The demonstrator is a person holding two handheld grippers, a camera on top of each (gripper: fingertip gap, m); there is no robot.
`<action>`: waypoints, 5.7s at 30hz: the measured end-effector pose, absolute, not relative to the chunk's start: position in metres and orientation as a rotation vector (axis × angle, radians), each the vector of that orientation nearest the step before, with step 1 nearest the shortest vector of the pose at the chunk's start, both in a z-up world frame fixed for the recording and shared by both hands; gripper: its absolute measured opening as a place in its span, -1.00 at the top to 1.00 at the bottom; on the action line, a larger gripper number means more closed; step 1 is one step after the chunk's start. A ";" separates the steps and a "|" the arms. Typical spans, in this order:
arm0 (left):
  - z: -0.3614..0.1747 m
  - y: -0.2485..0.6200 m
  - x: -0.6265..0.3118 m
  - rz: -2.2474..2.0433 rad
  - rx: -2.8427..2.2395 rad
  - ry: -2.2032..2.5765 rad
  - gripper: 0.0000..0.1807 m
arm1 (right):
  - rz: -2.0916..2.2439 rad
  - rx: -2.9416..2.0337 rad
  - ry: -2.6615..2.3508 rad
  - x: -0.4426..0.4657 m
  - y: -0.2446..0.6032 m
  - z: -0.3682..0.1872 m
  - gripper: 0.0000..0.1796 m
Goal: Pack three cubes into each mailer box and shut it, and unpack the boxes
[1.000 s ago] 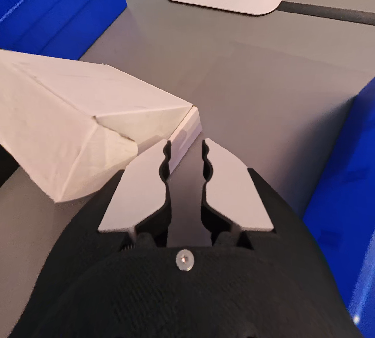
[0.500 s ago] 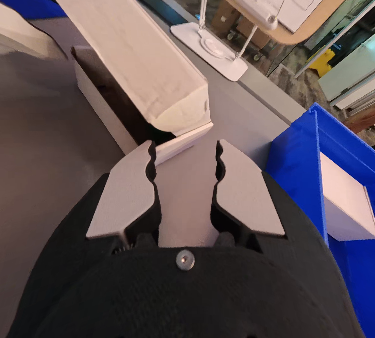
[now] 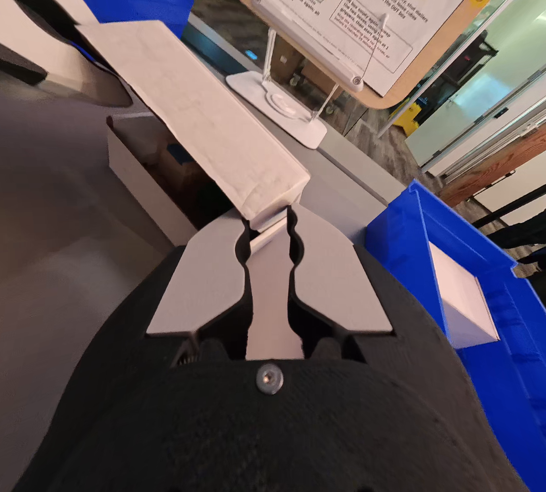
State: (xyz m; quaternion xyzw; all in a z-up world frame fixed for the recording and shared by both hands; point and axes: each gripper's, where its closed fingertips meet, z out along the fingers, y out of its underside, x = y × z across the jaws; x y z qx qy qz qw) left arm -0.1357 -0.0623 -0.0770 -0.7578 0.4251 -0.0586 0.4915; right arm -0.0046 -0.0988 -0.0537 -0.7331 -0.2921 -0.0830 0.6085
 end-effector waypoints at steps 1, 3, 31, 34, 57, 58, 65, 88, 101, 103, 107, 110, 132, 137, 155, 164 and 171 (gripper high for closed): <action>-0.076 -0.065 -0.138 -0.125 -1.854 1.035 0.82 | -0.177 -1.725 -0.680 -0.006 -0.102 -0.054 0.75; -0.076 -0.073 -0.140 -0.156 -1.920 1.056 0.91 | -0.127 -1.807 -0.697 -0.008 -0.106 -0.056 0.76; -0.110 -0.119 -0.141 -0.213 -2.272 1.066 0.98 | 0.111 -2.438 -0.712 -0.006 -0.144 -0.092 0.84; -0.118 -0.116 -0.139 -0.174 -2.260 1.076 0.98 | 0.119 -2.428 -0.721 -0.005 -0.144 -0.098 0.83; -0.113 -0.124 -0.116 -0.678 -2.199 1.050 0.35 | 0.595 -2.180 -0.704 -0.022 -0.146 -0.083 0.18; -0.112 -0.124 -0.116 -0.706 -2.203 1.045 0.33 | 0.627 -2.173 -0.684 -0.021 -0.146 -0.083 0.18; -0.109 -0.119 -0.115 -0.849 -2.213 0.960 0.28 | 0.940 -2.094 -0.522 -0.019 -0.143 -0.071 0.20; -0.083 -0.103 -0.132 -0.989 -2.526 0.749 0.21 | 0.926 -2.327 -0.283 0.000 -0.117 -0.062 0.47; -0.097 -0.099 -0.109 -1.216 -2.533 0.756 0.18 | 1.091 -2.404 -0.246 -0.005 -0.114 -0.081 0.52; -0.097 -0.098 -0.107 -1.212 -2.518 0.772 0.15 | 1.129 -2.407 -0.241 -0.006 -0.115 -0.082 0.55; -0.097 -0.099 -0.105 -1.184 -2.520 0.797 0.17 | 1.151 -2.432 -0.248 -0.008 -0.118 -0.083 0.54; -0.099 -0.103 -0.105 -1.161 -2.535 0.809 0.17 | 1.114 -2.460 -0.249 -0.007 -0.121 -0.084 0.52; -0.101 -0.107 -0.113 -1.045 -2.606 0.778 0.22 | 1.056 -2.770 -0.302 -0.014 -0.135 -0.098 0.53; -0.101 -0.103 -0.113 -1.132 -2.578 0.769 0.25 | 1.082 -2.774 -0.301 -0.015 -0.135 -0.099 0.53; -0.097 -0.116 -0.111 -1.007 -2.649 0.803 0.23 | 1.189 -2.907 -0.339 -0.019 -0.149 -0.103 0.53; -0.096 -0.122 -0.114 -1.086 -2.684 0.774 0.25 | 1.157 -2.969 -0.411 -0.018 -0.152 -0.098 0.51; -0.099 -0.131 -0.119 -1.144 -2.575 0.814 0.26 | 1.051 -2.746 -0.519 -0.007 -0.157 -0.092 0.44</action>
